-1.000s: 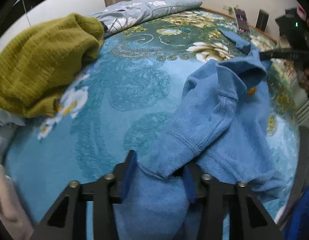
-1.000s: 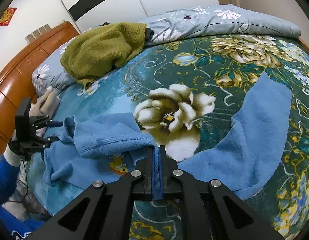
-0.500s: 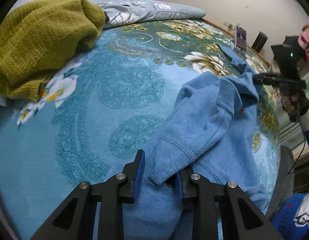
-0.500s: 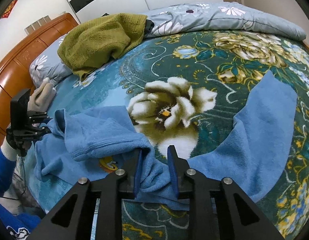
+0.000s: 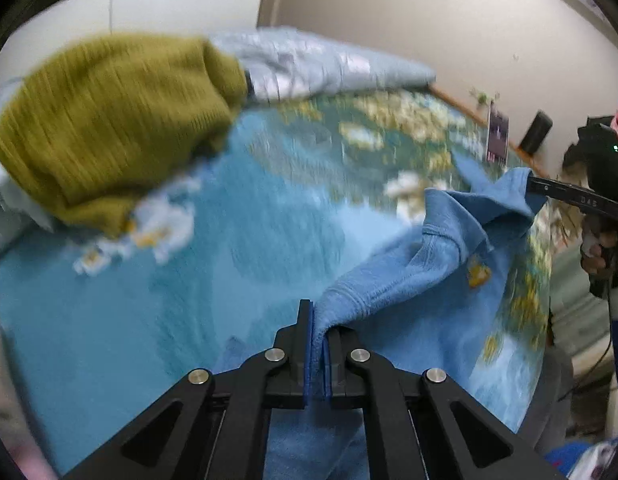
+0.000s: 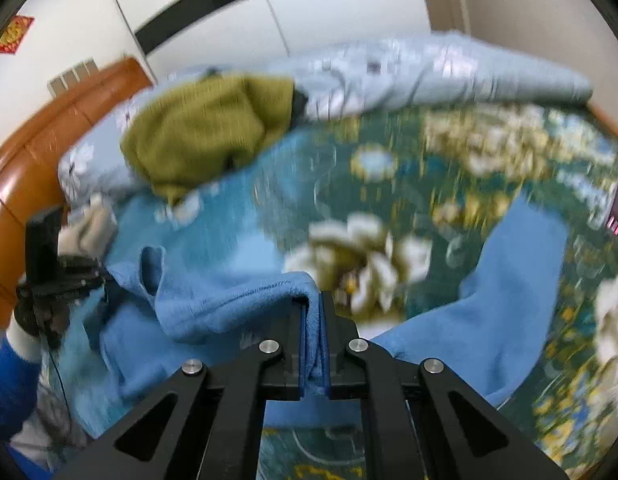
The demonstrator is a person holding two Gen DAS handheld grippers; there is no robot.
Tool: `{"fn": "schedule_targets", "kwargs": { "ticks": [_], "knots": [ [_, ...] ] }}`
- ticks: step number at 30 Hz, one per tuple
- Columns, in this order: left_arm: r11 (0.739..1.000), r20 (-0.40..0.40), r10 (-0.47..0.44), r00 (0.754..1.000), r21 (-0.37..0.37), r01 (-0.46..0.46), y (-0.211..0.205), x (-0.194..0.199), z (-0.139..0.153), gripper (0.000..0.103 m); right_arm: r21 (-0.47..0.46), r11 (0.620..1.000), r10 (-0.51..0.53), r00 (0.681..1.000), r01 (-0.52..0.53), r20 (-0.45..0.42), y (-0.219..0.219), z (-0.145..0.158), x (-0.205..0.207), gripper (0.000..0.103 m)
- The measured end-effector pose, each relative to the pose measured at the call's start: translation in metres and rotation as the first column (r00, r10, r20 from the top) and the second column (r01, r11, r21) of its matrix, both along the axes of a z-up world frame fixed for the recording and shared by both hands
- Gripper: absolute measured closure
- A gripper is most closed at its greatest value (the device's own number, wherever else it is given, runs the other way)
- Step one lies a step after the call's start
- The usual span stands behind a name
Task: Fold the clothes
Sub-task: 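Lift the sweatshirt with both grippers and shake it out in the air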
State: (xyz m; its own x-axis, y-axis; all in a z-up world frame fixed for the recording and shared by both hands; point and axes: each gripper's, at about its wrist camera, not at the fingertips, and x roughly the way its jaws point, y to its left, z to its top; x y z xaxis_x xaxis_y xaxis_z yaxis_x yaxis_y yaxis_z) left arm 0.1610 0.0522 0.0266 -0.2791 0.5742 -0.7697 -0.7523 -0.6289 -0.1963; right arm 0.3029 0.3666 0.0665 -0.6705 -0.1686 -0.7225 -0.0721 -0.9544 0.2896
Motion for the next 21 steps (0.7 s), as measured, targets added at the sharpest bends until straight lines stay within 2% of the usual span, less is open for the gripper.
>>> {"fn": "schedule_targets", "kwargs": {
  "ticks": [4,8,11,14,17,21],
  "knots": [
    [0.996,-0.102,0.052,0.993,0.075,-0.044,-0.007,-0.003,0.052,0.099,0.033,0.998,-0.05,0.99,0.054,-0.13,0.002,0.054,-0.001,0.098],
    [0.983,-0.218,0.112,0.97,0.168,-0.076,-0.022,-0.002,0.115,0.099,0.042,0.995,-0.083,0.969,0.095,-0.233,0.003,0.107,-0.008,0.099],
    [0.97,-0.314,0.153,0.937,0.228,-0.082,-0.035,0.011,0.163,0.099,0.056,0.992,-0.091,0.94,0.115,-0.328,-0.005,0.153,-0.001,0.099],
    [0.956,-0.414,0.191,0.89,0.285,-0.073,-0.051,0.034,0.207,0.099,0.083,0.989,-0.078,0.909,0.123,-0.41,-0.018,0.196,0.014,0.099],
    [0.947,-0.463,0.214,0.86,0.316,-0.065,-0.067,0.059,0.23,0.099,0.117,0.985,-0.055,0.879,0.125,-0.474,-0.033,0.224,0.034,0.099],
    [0.947,-0.538,0.225,0.812,0.317,-0.052,-0.085,0.101,0.243,0.098,0.14,0.983,-0.025,0.847,0.117,-0.53,-0.05,0.241,0.066,0.099]
  ]
}}
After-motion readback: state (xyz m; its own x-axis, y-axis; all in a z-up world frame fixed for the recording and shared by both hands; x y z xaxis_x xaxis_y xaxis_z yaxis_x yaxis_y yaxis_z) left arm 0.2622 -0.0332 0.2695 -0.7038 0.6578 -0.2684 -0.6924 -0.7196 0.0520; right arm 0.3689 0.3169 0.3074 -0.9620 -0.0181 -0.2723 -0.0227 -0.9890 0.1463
